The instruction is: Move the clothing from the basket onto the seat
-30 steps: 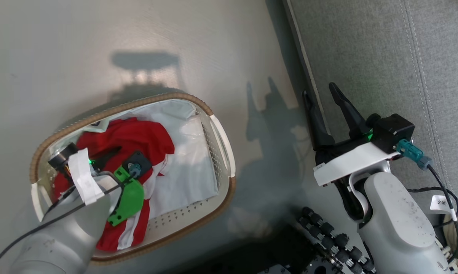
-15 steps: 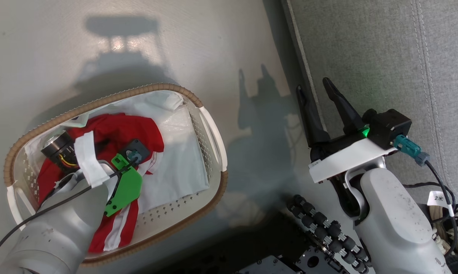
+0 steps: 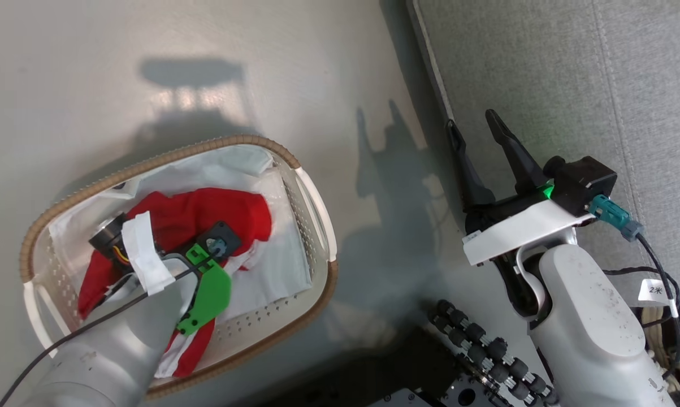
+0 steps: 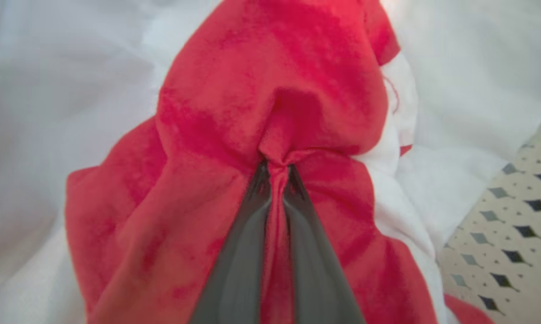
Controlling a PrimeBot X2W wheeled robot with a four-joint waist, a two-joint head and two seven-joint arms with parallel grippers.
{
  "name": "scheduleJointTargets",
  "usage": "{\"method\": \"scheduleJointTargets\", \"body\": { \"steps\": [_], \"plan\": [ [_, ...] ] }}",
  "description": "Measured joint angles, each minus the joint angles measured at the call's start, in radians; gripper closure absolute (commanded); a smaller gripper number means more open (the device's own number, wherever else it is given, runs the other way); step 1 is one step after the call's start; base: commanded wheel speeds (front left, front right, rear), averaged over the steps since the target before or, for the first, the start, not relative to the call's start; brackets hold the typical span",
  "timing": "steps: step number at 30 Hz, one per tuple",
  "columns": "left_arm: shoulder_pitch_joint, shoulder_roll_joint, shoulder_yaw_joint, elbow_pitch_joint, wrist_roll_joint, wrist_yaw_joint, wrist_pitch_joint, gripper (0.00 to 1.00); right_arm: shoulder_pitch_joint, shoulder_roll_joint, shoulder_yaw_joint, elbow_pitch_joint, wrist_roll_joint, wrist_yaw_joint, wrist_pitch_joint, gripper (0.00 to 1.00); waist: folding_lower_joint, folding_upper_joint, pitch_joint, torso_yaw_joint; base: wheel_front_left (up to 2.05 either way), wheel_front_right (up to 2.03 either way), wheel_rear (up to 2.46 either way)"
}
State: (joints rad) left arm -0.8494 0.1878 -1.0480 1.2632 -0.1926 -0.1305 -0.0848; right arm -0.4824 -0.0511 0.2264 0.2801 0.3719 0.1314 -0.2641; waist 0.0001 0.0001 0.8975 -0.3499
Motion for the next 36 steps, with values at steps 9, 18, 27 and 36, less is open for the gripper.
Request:
{"method": "scheduleJointTargets", "body": {
  "steps": [9,18,27,36],
  "plan": [
    [0.041,-0.055,0.021,-0.004,-0.074,0.0,-0.127,1.0,0.013,0.001,-0.013,0.029,-0.03,0.0,0.0,0.0,-0.0001,0.0,-0.116,0.022,0.0,0.0,0.0],
    [0.112,-0.083,0.074,-0.098,-0.135,0.001,-0.176,1.0,0.063,0.002,-0.032,0.063,-0.054,0.0,0.0,0.0,-0.0001,0.0,-0.266,0.057,0.0,0.0,0.0],
    [0.237,-0.078,0.199,-0.37,-0.17,0.028,-0.178,1.0,0.139,0.002,-0.063,0.096,-0.097,0.0,0.0,0.0,-0.0001,0.0,-0.419,0.112,0.0,0.0,0.0],
    [0.382,-0.086,0.369,-0.556,-0.163,0.035,-0.178,1.0,0.227,0.002,-0.066,0.123,-0.126,0.0,0.0,0.0,-0.0001,0.0,-0.57,0.18,0.0,0.0,0.0]
  ]
}}
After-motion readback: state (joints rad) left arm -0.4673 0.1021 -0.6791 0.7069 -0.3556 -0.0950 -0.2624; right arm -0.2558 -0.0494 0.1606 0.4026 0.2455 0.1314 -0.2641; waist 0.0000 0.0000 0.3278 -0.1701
